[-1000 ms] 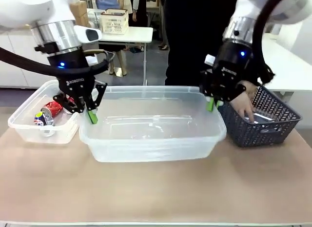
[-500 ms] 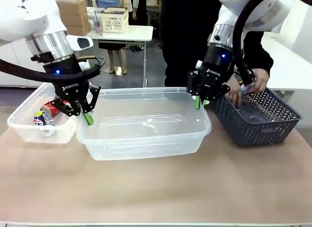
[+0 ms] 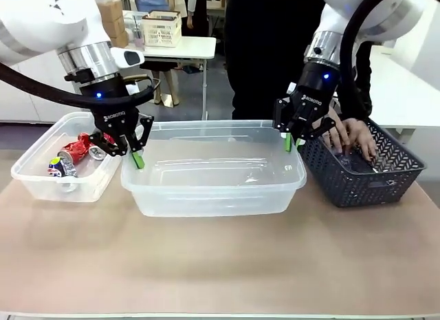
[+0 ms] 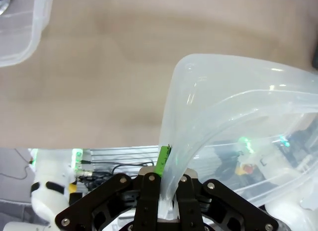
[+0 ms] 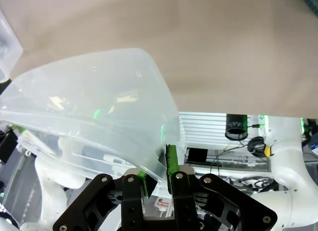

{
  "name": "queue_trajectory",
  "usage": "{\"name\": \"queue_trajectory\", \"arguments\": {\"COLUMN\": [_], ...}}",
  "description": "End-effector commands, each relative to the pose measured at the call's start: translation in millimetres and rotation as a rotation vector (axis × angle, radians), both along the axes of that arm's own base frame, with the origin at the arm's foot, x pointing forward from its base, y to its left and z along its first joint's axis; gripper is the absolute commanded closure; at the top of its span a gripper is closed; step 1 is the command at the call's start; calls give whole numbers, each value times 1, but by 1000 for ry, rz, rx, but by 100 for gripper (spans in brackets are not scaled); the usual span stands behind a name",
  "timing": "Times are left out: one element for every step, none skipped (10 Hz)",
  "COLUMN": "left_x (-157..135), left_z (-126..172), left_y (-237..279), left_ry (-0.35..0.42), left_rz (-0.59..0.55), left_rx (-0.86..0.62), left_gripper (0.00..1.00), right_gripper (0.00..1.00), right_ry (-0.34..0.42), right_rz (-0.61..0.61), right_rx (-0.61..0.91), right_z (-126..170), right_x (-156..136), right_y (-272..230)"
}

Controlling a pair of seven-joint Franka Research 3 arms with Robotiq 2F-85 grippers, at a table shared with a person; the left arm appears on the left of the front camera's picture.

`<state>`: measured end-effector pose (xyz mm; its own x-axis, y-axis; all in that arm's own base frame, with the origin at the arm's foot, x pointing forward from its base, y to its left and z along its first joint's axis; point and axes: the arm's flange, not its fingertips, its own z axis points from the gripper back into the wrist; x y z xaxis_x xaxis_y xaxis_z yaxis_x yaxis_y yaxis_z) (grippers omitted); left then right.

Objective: Sort the waste into each basket.
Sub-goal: Pick up the Organizing box on the right side of the table and lift it.

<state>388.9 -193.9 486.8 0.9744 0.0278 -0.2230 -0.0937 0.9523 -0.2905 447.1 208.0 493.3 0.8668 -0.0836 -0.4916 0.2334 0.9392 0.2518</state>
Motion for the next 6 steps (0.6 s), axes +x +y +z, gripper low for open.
{"name": "queue_trajectory", "arguments": {"left_x": [-12, -12, -12, -12, -12, -12], "left_z": [4, 4, 4, 4, 4, 4], "left_y": [9, 9, 9, 9, 9, 9], "left_ry": [-19, -19, -19, -19, -19, -19], "left_rz": [16, 16, 16, 16, 16, 16], "left_rx": [4, 4, 4, 4, 4, 4], "left_gripper": [96, 96, 96, 96, 96, 96], "right_gripper": [91, 91, 91, 91, 91, 91], "right_ry": [7, 7, 7, 7, 7, 7], "right_rz": [1, 1, 1, 1, 1, 1], "right_rx": [15, 15, 15, 15, 15, 15], "right_z": [0, 0, 0, 0, 0, 0], "right_x": [2, 2, 2, 2, 2, 2], "right_y": [3, 3, 3, 3, 3, 3]}}
